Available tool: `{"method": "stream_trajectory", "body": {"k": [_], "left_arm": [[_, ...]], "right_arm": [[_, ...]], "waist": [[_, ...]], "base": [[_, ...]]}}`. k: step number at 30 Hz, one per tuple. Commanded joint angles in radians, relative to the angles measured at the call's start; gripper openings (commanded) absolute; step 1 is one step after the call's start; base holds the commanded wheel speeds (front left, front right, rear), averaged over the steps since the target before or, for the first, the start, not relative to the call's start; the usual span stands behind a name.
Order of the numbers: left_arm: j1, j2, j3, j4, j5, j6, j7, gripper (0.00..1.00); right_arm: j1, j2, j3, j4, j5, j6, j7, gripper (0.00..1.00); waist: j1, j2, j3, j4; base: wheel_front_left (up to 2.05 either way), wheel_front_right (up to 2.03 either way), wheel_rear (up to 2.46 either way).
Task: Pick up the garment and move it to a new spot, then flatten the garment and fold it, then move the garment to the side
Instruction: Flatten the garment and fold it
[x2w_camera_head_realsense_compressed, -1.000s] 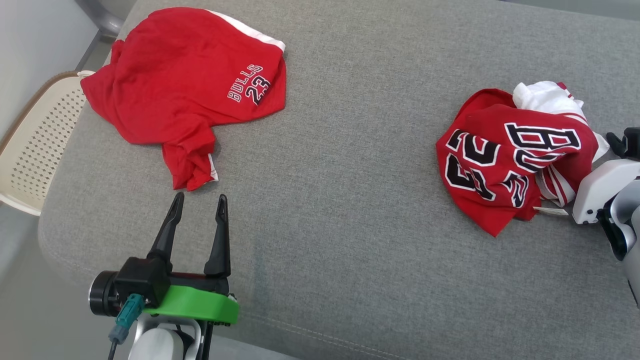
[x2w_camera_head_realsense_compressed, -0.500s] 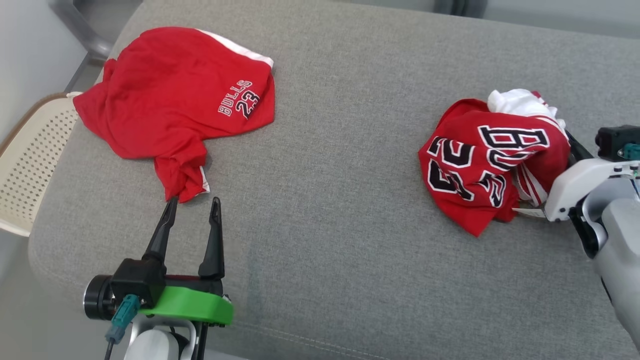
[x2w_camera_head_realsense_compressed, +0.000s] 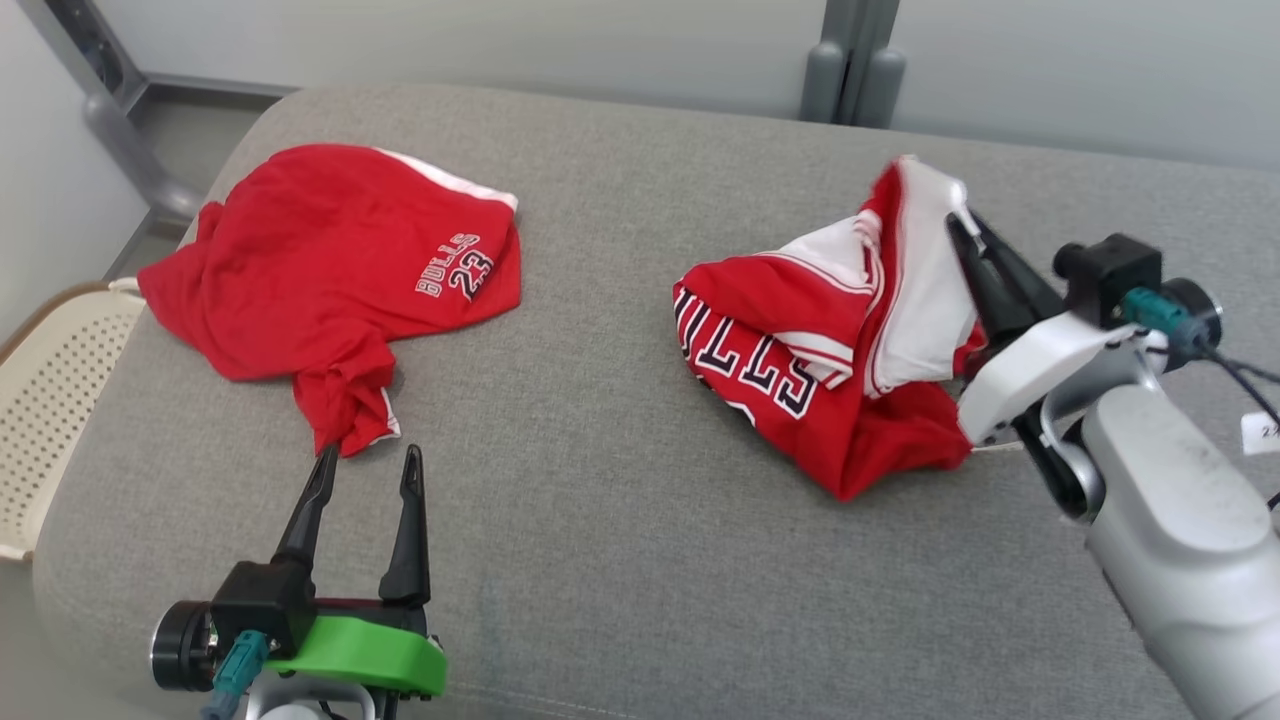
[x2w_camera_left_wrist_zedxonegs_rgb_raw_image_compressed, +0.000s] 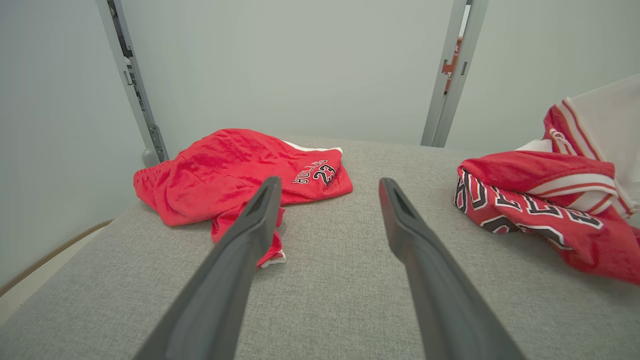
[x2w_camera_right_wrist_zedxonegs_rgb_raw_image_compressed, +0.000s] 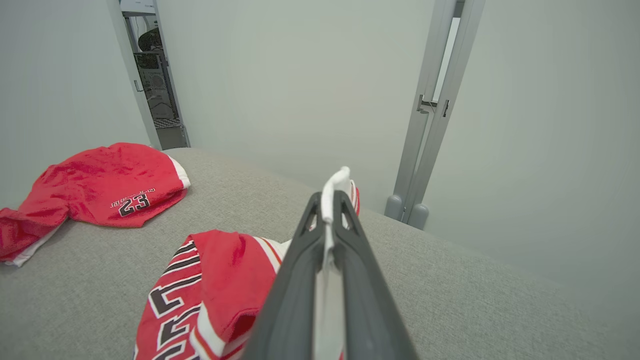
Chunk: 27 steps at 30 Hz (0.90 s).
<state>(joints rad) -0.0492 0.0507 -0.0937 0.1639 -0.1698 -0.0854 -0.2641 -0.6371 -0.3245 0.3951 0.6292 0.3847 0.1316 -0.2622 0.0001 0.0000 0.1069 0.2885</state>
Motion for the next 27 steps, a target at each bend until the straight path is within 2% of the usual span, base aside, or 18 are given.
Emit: {"method": "stream_trajectory", "body": {"k": [1,6,13,18,23,24,25,26,27], "left_arm": [[0.017,0.005,0.008,0.001,0.008,-0.004,-0.001,1.00],[0.040,0.009,0.020,0.001,0.011,-0.010,-0.001,1.00],[0.059,0.010,0.032,-0.005,0.013,-0.012,-0.001,1.00],[0.051,0.008,0.025,-0.004,0.016,-0.017,-0.001,1.00],[0.043,0.006,0.024,-0.006,0.012,-0.017,-0.001,1.00],[0.042,0.006,0.023,-0.005,0.012,-0.017,-0.001,1.00],[0.041,0.006,0.022,-0.005,0.012,-0.017,-0.001,1.00],[0.041,0.005,0.023,-0.004,0.012,-0.017,-0.001,1.00],[0.041,0.005,0.025,-0.004,0.012,-0.017,-0.001,1.00]], "right_arm": [[0.040,0.006,0.008,-0.044,-0.003,-0.002,-0.003,0.00],[0.155,0.015,0.062,-0.212,-0.017,-0.002,-0.003,0.00],[0.296,0.043,0.224,-0.377,-0.032,-0.002,-0.003,0.00],[0.328,0.095,0.337,-0.380,-0.034,-0.002,0.002,0.00],[0.322,0.181,0.411,-0.301,-0.025,-0.002,0.008,0.00],[0.311,0.194,0.429,-0.276,-0.029,-0.002,0.008,0.29],[0.302,0.207,0.436,-0.261,-0.027,-0.002,0.006,0.46],[0.296,0.221,0.446,-0.243,-0.018,-0.002,0.004,1.00],[0.292,0.228,0.450,-0.231,-0.016,-0.002,0.002,1.00]], "waist": [[-0.0001,0.0000,-0.037,-0.029],[-0.0001,0.0000,-0.067,-0.052],[-0.0001,0.0000,-0.084,-0.074],[-0.0001,0.0000,-0.080,-0.069],[-0.0001,0.0000,-0.071,-0.052],[-0.0001,0.0000,-0.070,-0.047],[-0.0001,0.0000,-0.069,-0.044],[-0.0001,0.0000,-0.068,-0.042],[-0.0001,0.0000,-0.067,-0.041]], "base": [[0.00,0.00,0.00],[0.00,0.00,0.00],[0.00,0.00,0.00],[0.00,0.00,0.00],[0.00,0.00,0.00],[0.00,0.00,0.00],[0.00,0.00,0.00],[0.00,0.00,0.00],[0.00,0.00,0.00]]}}
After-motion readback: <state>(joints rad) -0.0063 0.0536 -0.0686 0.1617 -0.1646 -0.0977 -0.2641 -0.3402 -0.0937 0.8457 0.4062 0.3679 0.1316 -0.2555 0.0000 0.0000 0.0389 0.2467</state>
